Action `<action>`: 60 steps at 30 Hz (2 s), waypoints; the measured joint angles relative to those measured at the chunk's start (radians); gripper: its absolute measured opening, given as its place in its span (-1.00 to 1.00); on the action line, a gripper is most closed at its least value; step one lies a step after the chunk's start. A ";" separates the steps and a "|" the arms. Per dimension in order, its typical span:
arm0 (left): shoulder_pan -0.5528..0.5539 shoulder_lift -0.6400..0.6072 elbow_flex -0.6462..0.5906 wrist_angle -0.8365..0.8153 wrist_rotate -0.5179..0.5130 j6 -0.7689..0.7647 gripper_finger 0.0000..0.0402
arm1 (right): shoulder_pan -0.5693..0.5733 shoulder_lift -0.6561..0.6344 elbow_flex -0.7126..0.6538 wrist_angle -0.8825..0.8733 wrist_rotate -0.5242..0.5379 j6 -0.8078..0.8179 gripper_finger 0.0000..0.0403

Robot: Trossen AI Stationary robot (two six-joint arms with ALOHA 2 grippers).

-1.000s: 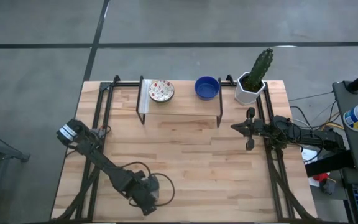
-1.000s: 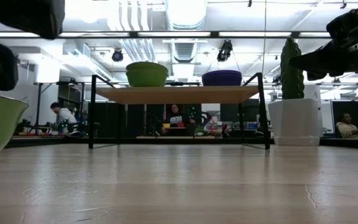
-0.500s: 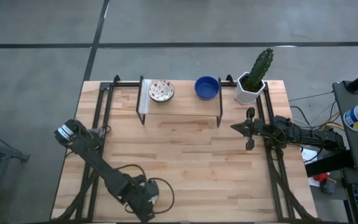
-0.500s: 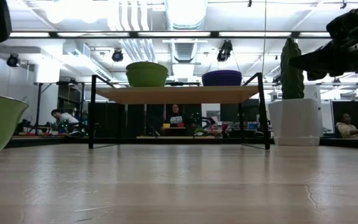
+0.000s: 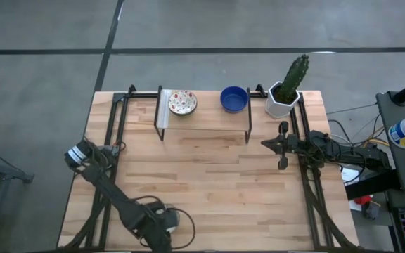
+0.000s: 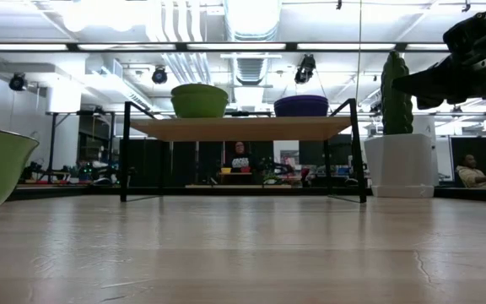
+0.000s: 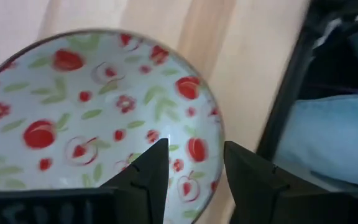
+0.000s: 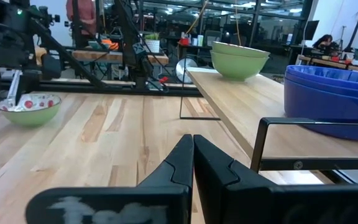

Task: Pick & Place Mini bowls
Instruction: Stack the white bowl on top of the white bowl on the shelf

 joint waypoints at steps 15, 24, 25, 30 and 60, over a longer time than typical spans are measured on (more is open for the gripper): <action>-0.008 0.006 -0.015 -0.143 -0.027 0.062 -0.27 | 0.000 0.000 0.000 0.000 0.000 0.000 -0.96; 0.005 0.006 -0.016 -0.174 -0.064 0.161 -0.31 | 0.000 0.000 0.000 0.000 0.000 0.000 -0.96; 0.007 0.006 -0.016 -0.179 -0.066 0.173 -0.33 | 0.000 0.000 0.000 0.000 0.000 0.001 -0.96; 0.025 0.006 -0.016 -0.186 -0.073 0.207 -0.54 | 0.000 0.000 0.000 0.000 0.000 0.002 -0.96; 0.089 0.006 0.070 -0.436 -0.142 0.275 -1.00 | 0.000 0.000 0.000 0.000 0.000 0.000 -0.96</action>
